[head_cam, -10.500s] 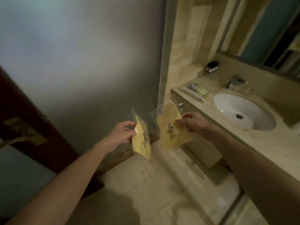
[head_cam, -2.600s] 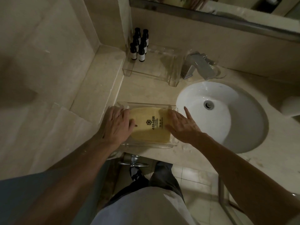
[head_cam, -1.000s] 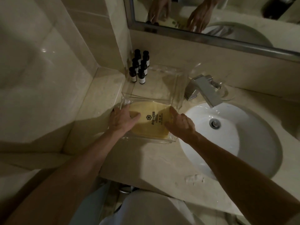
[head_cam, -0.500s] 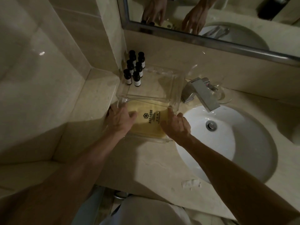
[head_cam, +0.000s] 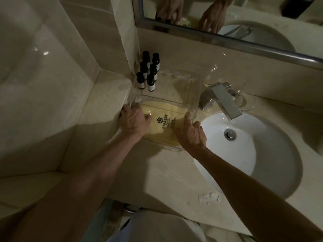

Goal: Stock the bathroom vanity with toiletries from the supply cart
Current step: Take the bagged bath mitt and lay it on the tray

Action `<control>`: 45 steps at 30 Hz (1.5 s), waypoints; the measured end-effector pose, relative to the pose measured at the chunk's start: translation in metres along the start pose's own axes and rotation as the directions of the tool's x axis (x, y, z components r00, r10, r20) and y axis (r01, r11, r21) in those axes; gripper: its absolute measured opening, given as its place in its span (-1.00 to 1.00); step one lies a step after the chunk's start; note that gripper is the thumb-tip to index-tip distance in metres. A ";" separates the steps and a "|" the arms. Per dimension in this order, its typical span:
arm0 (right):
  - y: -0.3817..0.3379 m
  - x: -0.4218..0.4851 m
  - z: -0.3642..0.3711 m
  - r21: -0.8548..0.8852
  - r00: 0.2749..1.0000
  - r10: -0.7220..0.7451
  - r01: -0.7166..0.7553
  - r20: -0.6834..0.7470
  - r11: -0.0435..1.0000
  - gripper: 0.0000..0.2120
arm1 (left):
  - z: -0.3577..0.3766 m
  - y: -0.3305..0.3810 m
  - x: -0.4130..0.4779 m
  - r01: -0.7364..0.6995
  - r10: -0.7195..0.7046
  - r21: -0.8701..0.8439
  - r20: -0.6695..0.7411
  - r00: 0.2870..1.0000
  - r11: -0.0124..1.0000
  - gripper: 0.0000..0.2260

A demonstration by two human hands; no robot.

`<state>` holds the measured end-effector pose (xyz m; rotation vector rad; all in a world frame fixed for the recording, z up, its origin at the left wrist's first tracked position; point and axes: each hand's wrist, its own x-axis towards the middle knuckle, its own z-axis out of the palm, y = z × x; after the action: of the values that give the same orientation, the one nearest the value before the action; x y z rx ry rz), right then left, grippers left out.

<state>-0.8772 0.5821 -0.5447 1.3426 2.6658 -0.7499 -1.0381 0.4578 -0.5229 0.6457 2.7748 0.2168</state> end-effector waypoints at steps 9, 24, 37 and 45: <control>0.009 -0.003 -0.002 0.031 0.997 -0.070 0.069 0.025 0.997 -0.36 | 0.011 -0.008 0.000 -0.025 0.021 -0.049 -0.074 0.997 0.998 -0.49; 0.027 -0.038 -0.014 -0.130 0.945 -0.240 0.273 0.222 0.953 -0.38 | 0.024 -0.039 -0.045 -0.065 0.058 -0.215 -0.042 0.997 0.974 -0.52; 0.018 -0.027 -0.019 -0.134 0.967 -0.245 0.253 0.072 0.958 -0.45 | 0.027 -0.027 -0.026 -0.054 0.053 -0.007 -0.103 0.993 0.999 -0.63; 0.019 -0.019 -0.011 -0.144 0.974 -0.221 0.226 0.053 0.963 -0.40 | 0.024 -0.018 -0.020 -0.050 0.051 0.013 -0.112 0.992 0.999 -0.62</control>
<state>-0.8490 0.5821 -0.5370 0.9953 2.8107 -0.5714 -1.0211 0.4347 -0.5444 0.7282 2.8706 0.2572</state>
